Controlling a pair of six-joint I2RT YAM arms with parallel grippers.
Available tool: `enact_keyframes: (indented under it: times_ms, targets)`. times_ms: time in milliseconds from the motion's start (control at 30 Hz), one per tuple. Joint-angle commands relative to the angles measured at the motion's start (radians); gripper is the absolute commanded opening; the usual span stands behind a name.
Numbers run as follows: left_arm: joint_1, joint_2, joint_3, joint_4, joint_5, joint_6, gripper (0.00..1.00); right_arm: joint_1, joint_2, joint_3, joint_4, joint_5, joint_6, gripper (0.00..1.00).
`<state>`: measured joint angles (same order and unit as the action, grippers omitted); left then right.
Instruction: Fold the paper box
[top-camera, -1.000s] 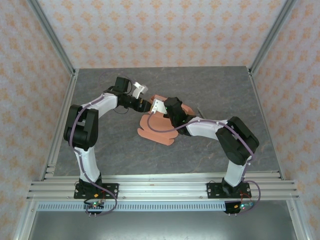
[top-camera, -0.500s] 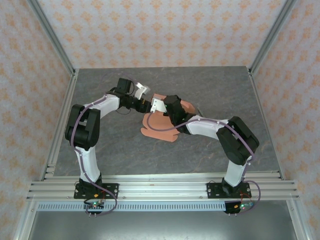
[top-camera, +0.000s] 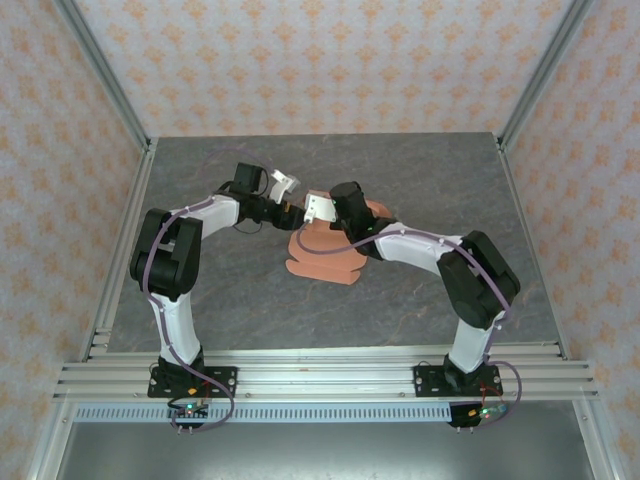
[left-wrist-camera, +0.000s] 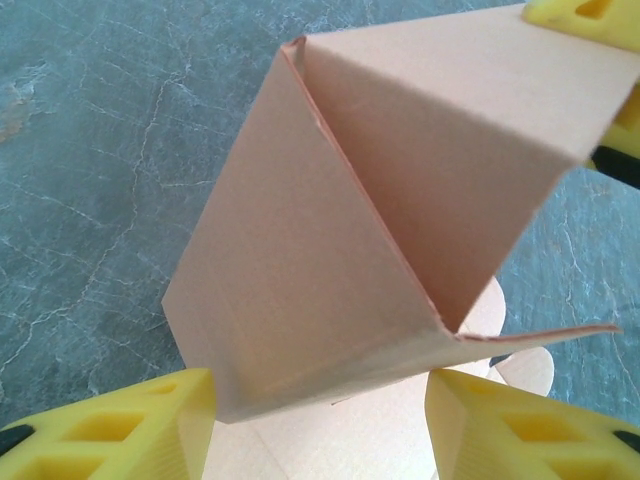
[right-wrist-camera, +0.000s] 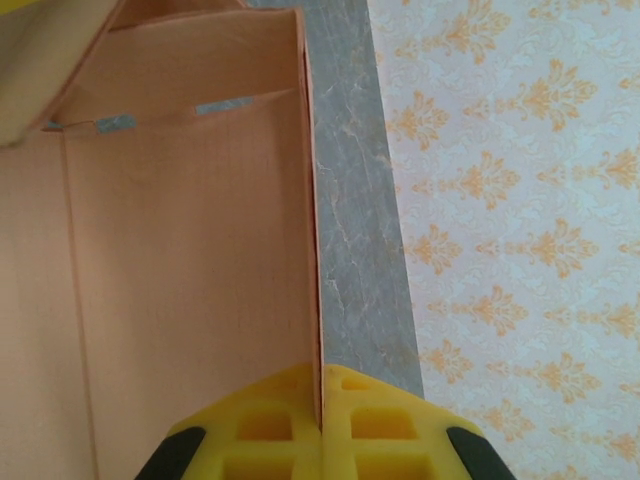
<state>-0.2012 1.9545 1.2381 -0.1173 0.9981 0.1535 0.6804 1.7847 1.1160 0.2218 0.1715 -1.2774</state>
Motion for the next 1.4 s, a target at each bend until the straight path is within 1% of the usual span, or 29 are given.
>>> enact_keyframes:
  times_ms: [0,233,500,700,867,1000,1200,1367]
  targets:
    - [-0.008,-0.031,-0.031,0.083,0.034,-0.024,0.58,-0.008,0.014,0.039,-0.042,-0.058,0.0,0.0]
    - [-0.015,-0.039,-0.068,0.142,0.001,-0.03,0.58,-0.01,0.038,0.053,-0.036,-0.047,-0.036,0.0]
    - [-0.027,0.001,-0.048,0.147,-0.008,-0.025,0.57,-0.01,0.051,0.0,0.095,-0.026,-0.108,0.0]
    - [-0.037,0.001,-0.05,0.152,-0.05,-0.026,0.55,-0.01,0.059,-0.031,0.18,-0.015,-0.154,0.0]
    - [-0.041,-0.013,-0.082,0.21,-0.085,-0.053,0.54,-0.01,0.066,-0.037,0.19,-0.013,-0.17,0.0]
    - [-0.044,-0.029,-0.114,0.272,-0.114,-0.077,0.55,-0.01,0.057,-0.048,0.195,-0.023,-0.172,0.0]
    - [-0.045,-0.039,-0.145,0.311,-0.127,-0.09,0.57,-0.01,0.064,-0.085,0.247,-0.009,-0.197,0.0]
    - [-0.047,-0.068,-0.164,0.338,-0.126,-0.098,0.61,-0.009,0.061,-0.097,0.254,-0.004,-0.191,0.0]
